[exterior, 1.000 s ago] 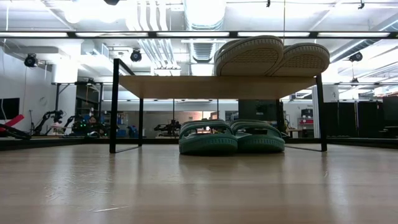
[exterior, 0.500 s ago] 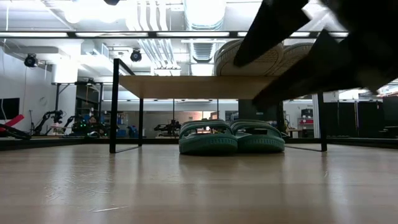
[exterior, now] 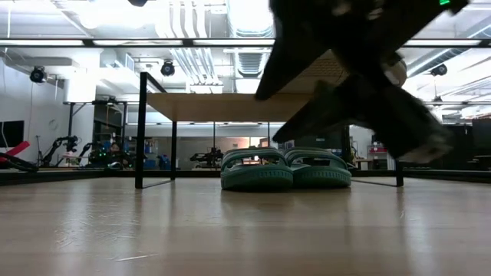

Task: Pick and place slides into the shelf
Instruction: Put the left green slides on the shelf

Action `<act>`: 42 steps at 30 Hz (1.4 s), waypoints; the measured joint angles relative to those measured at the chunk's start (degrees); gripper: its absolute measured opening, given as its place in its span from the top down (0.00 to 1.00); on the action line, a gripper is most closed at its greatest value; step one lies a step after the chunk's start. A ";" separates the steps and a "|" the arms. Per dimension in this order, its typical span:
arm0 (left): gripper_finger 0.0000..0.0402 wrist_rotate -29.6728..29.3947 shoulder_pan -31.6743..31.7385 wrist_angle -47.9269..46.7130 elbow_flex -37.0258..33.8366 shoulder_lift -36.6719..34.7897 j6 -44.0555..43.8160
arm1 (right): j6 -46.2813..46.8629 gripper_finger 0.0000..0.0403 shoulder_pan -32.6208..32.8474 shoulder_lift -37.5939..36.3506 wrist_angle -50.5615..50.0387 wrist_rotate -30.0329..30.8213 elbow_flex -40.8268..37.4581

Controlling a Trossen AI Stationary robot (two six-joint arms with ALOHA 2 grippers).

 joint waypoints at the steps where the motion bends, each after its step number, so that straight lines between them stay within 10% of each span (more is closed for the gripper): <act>1: 0.51 0.00 0.00 0.00 0.00 0.00 0.00 | -0.55 0.46 -0.55 0.00 0.78 -0.96 0.04; 20: 0.51 -0.02 -0.02 0.00 0.00 0.00 0.00 | -22.18 0.46 -4.53 2.70 19.37 -4.53 0.07; 42: 0.51 0.00 0.02 -0.52 0.00 0.02 0.00 | -14.38 0.46 -8.68 3.48 3.59 -2.82 -0.09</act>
